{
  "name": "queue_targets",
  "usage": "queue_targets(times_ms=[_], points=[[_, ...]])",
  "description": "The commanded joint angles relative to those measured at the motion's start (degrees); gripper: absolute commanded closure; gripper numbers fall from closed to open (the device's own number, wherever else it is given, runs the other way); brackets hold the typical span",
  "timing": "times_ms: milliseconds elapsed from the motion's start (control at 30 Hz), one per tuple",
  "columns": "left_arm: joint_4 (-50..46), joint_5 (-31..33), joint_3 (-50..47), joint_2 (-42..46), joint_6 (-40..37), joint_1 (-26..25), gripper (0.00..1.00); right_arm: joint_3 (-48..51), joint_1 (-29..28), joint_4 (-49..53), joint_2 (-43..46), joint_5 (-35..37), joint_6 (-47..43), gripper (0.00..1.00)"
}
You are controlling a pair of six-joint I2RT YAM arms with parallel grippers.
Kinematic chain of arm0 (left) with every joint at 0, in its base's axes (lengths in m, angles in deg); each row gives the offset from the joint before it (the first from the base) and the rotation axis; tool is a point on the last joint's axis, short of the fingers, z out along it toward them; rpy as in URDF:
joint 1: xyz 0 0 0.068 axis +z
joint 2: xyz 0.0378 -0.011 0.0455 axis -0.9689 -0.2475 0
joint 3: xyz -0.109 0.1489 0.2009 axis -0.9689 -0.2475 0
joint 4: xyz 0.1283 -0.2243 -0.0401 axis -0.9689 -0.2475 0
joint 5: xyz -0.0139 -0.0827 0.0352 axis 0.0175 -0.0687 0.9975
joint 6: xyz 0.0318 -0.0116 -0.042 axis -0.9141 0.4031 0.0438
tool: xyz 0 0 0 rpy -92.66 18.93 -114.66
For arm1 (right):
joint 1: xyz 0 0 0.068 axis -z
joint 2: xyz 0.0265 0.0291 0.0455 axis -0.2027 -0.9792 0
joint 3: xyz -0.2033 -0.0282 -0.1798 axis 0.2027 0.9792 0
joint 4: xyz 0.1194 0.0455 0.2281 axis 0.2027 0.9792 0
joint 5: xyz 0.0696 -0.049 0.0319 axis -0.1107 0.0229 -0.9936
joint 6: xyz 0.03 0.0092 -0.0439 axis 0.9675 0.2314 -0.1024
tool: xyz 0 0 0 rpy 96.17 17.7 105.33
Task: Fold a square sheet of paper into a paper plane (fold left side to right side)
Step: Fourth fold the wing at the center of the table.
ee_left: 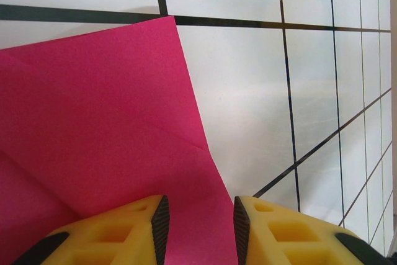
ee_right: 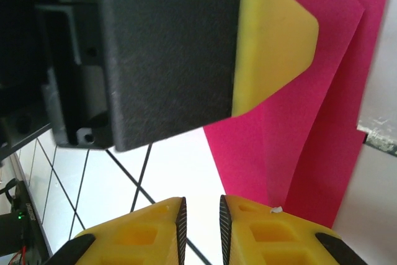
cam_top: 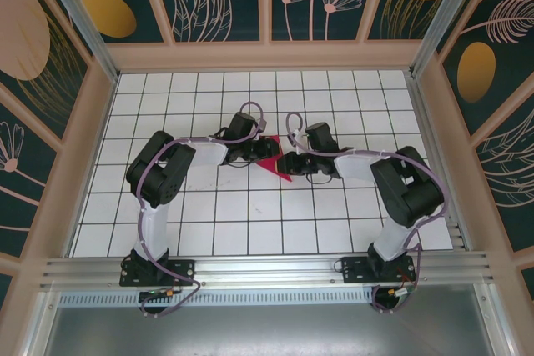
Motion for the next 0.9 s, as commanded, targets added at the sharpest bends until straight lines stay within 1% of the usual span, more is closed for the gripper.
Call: queue_targets(times_ms=[0, 633, 867], points=[[-5.2, 2.3, -2.3, -1.3, 0.2, -0.3, 0.63, -1.8, -0.2, 2.5, -2.6, 1.1, -1.4, 0.75], [-5.9, 2.5, -1.7, -1.5, -0.1, -0.3, 0.63, 0.3, -0.2, 5.9, -4.0, 4.4, -2.4, 0.75], [-5.9, 2.6, -1.6, -1.7, -0.2, -0.2, 0.63, 1.7, -0.8, 7.2, -3.8, 4.4, -2.5, 0.79]])
